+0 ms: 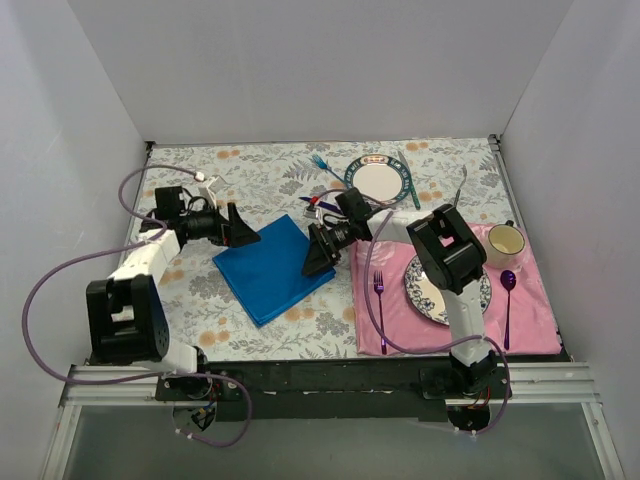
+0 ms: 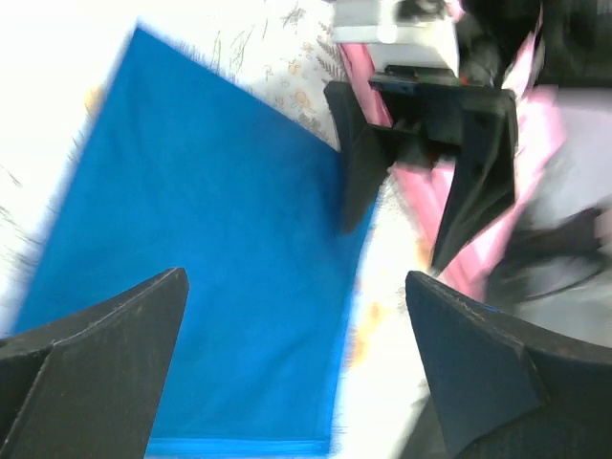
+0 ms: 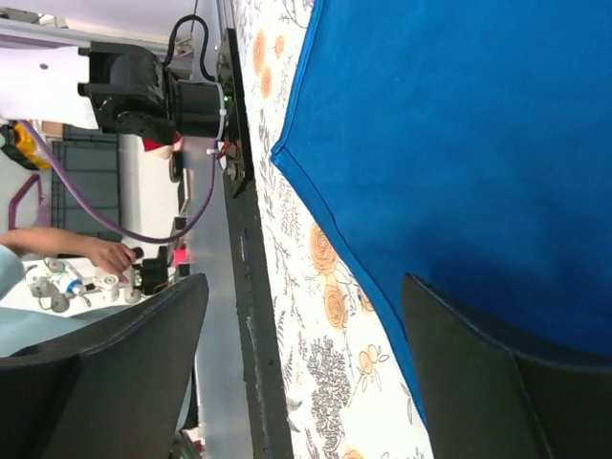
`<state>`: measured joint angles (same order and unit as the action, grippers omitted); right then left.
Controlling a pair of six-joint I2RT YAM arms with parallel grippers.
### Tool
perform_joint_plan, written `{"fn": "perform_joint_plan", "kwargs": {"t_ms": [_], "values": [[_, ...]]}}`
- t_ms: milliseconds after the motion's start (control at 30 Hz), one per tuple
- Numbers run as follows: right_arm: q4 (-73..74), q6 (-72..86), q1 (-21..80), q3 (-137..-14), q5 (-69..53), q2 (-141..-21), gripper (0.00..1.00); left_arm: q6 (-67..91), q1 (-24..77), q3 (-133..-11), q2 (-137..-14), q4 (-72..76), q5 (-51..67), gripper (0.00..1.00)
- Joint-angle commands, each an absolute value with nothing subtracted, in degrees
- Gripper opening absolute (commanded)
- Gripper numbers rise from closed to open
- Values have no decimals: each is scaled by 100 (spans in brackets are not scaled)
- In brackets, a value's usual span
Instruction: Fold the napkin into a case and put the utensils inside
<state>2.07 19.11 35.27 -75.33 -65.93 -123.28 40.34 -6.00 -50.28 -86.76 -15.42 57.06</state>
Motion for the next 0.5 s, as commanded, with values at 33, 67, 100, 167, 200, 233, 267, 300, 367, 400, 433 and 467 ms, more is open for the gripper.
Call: {"fn": "perform_joint_plan", "kwargs": {"t_ms": [33, 67, 100, 167, 200, 233, 267, 300, 367, 400, 433, 467], "values": [[1370, 853, 3542, -8208, -6348, -11664, 81, -145, -554, -5178, -7393, -3866, 5327, 98], [1371, 887, 3551, -8218, -6241, -11593, 76, -750, -536, -5081, -7244, -4032, 5213, 98], [1388, 870, 3551, -8226, -6092, -11462, 72, -1043, -510, -4958, -7077, -4078, 5134, 98], [1180, 888, 3542, -8078, -5635, -11330, 66, -1849, -422, -4659, -6716, -4279, 5010, 87], [1082, 914, 3542, -8016, -5512, -11233, 63, -2055, -317, -4571, -6637, -4332, 4984, 83], [1011, 949, 3551, -7963, -5180, -11206, 57, -2205, -229, -4396, -6479, -4350, 4905, 77], [889, 1010, 3559, -7919, -5116, -11241, 54, -2537, -150, -4308, -6408, -4359, 4878, 70], [879, 1106, 3560, -7945, -5107, -11276, 47, -2723, 146, -4220, -6346, -4403, 4826, 60], [879, 1186, 3603, -7928, -5080, -11416, 45, -3013, 438, -3922, -6135, -4430, 4615, 52], [862, 1213, 3682, -7884, -5071, -11443, 44, -3197, 735, -3807, -6065, -4421, 4536, 45], [818, 1248, 3726, -7832, -5054, -11461, 44, -3269, 869, -3727, -6021, -4386, 4422, 44], [765, 1292, 3770, -7718, -5071, -11496, 43, -3278, 975, -3587, -5986, -4342, 4360, 43]]}}
